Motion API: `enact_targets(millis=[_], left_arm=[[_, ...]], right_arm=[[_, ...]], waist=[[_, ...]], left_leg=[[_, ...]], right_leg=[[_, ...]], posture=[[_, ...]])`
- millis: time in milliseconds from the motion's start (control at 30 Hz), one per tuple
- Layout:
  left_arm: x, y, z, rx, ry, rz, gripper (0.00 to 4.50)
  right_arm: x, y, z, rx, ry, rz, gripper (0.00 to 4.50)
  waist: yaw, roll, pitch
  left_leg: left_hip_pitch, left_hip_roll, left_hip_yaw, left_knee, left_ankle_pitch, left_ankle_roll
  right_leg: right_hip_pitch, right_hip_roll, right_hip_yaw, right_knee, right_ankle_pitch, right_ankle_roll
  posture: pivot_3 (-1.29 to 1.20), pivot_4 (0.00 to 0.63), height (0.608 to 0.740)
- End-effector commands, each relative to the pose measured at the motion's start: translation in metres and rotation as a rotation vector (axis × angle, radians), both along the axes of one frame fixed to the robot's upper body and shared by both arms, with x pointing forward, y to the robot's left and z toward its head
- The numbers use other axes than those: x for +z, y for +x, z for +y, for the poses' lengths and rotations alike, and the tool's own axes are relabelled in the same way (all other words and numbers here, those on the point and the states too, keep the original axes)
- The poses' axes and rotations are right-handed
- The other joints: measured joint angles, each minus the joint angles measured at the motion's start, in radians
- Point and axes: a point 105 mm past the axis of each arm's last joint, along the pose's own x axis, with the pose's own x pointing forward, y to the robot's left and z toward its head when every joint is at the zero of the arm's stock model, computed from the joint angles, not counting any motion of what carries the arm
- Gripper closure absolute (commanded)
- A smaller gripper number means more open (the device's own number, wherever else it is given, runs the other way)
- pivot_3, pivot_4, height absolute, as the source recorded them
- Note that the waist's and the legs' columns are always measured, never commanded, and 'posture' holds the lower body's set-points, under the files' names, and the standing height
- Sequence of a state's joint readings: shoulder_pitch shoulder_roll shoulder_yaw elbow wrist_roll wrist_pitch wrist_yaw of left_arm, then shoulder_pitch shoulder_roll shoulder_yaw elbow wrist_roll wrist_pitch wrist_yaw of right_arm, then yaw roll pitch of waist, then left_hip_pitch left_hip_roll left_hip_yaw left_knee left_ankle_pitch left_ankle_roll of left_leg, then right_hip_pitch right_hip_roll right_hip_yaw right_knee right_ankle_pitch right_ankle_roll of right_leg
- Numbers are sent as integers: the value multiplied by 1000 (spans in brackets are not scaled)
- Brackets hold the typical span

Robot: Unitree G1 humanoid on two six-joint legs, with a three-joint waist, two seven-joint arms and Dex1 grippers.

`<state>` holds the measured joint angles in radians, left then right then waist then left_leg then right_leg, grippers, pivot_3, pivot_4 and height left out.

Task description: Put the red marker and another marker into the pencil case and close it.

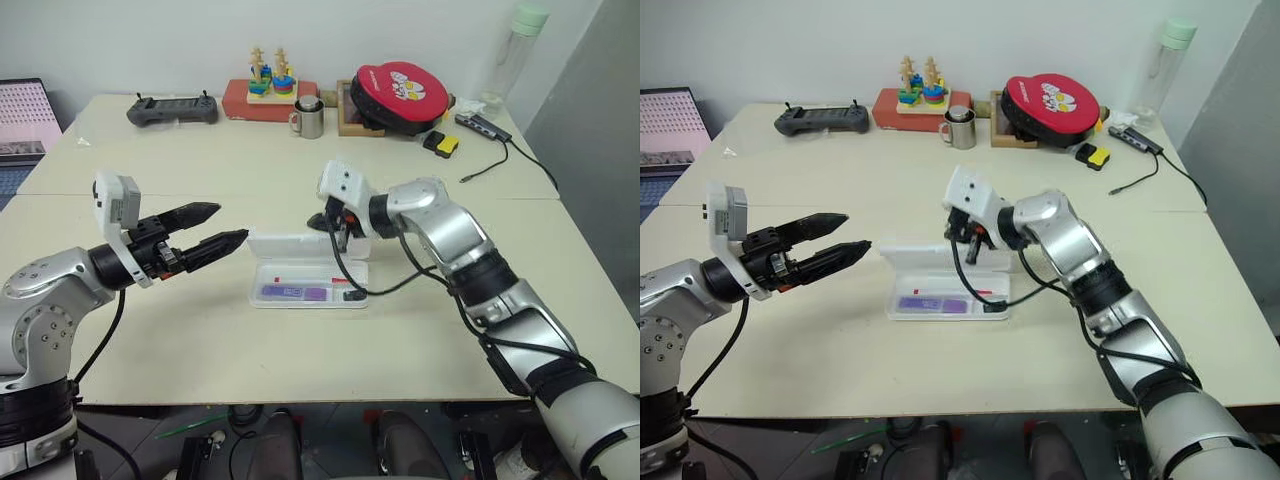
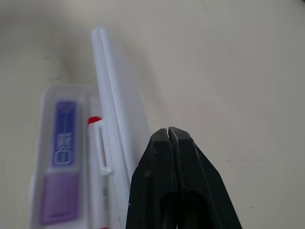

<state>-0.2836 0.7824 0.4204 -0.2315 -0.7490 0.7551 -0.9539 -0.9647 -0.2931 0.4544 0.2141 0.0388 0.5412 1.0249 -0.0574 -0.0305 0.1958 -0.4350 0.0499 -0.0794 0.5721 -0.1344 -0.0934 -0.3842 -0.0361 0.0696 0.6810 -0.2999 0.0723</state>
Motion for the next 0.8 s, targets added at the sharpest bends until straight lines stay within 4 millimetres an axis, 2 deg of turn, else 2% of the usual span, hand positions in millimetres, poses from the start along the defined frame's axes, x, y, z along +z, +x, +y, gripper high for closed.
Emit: enact_targets(millis=[33,233,367,467,600,700,800], left_arm=[[0,-7,-7,-46,46,-7,0],[-6,-6,-8,-49,85,5,0],[-8,-5,-10,-60,90,12,0],[-16,-1,-13,-55,101,28,0],[-33,16,0,76,110,64,0],[-44,33,21,219,129,73,0],[-49,48,36,328,150,57,0]], right_arm=[[-18,-22,5,63,-46,49,4475],[-56,-32,4,26,-96,109,4475],[-65,-31,0,0,-123,103,4475],[-53,-36,0,-15,-19,160,4475],[-17,-36,-13,-51,191,161,4475],[5,-26,-39,-172,338,163,4475],[4,-12,-76,-346,360,142,3924]], waist=[[0,0,0],[0,0,0],[-1,0,0],[0,0,0],[1,0,0],[4,0,0],[8,-1,-1]], left_leg=[[0,0,0,0,0,0],[0,0,0,0,0,0],[0,0,0,0,0,0],[1,0,0,0,0,0],[0,0,0,0,0,0],[0,0,0,0,0,0],[0,0,0,1,0,0]], right_leg=[[0,0,0,0,-1,1],[-1,0,0,0,0,2],[-1,0,1,0,0,1],[0,0,0,0,-1,1],[0,0,1,0,0,2],[0,0,0,0,0,2],[0,0,0,0,0,2]], posture=[[0,150,740],[0,150,740],[0,150,740],[0,150,740],[0,150,740],[0,150,740],[0,150,740]])
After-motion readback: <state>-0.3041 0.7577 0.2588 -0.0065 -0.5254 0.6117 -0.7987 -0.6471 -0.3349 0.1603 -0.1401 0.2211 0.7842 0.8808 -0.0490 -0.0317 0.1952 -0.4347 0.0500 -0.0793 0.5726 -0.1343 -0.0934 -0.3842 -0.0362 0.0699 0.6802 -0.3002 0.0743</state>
